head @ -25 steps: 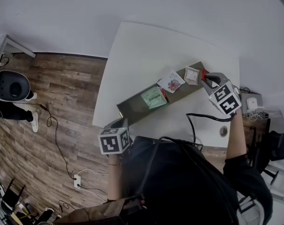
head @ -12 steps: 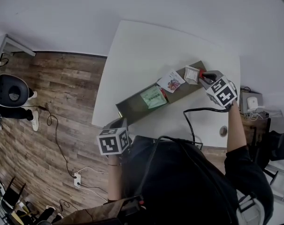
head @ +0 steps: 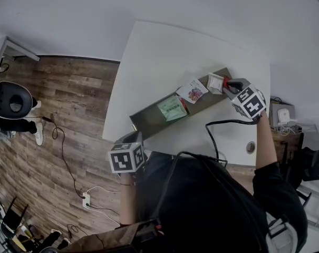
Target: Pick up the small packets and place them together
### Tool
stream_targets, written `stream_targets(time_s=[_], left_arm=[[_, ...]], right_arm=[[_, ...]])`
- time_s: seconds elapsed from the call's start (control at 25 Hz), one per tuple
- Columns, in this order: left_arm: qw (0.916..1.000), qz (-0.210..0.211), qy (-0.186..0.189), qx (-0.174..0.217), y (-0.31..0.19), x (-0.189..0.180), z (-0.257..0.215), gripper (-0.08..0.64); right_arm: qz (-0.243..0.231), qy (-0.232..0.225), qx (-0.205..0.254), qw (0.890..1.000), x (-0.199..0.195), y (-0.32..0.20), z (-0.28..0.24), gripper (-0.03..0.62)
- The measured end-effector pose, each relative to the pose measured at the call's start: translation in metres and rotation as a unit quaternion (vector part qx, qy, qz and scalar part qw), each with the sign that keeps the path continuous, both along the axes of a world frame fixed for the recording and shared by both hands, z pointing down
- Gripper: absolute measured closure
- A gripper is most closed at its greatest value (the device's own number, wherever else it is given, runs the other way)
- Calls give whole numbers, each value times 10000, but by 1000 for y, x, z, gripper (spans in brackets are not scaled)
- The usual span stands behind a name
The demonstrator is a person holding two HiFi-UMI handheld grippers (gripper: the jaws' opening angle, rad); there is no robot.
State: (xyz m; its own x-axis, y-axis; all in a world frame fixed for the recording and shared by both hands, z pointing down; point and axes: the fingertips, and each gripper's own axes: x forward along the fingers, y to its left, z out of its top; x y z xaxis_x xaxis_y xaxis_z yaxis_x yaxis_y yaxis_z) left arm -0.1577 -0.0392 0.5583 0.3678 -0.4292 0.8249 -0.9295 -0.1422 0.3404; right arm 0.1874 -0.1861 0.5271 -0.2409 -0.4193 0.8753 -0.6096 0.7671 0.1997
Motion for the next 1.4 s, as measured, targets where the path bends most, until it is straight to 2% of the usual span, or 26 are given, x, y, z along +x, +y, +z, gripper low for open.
stream_targets(time_s=[0.32,0.48,0.64,0.8,1.0,1.16,1.4], left_arm=[[10000,3,3,2,0,-1,0,560],[10000,13,14,-3,0,0,1,560],[10000,-3,19,1,1,-1,1,560],[10000,-23,32,29,0,-1,1,560],[10000,-36,72,58,0,-1,0,560],[9999,-48,115,92,1,-1,0,560],[9997,-79,201,120,2,1,-1,560]], right_arm=[[-54,-57,2,10000,-1,1,-8,462],[-243,-228,488,9983,-19,-3,-46,462],[-898,-465,961,9902,-71,4,-90,462],[-1696,-621,991,9785,-131,23,-98,462],[-2482,-683,465,9652,-192,50,-68,463],[-3185,-158,-48,9478,-221,73,-31,462],[-4094,937,-589,9056,-236,93,15,462]])
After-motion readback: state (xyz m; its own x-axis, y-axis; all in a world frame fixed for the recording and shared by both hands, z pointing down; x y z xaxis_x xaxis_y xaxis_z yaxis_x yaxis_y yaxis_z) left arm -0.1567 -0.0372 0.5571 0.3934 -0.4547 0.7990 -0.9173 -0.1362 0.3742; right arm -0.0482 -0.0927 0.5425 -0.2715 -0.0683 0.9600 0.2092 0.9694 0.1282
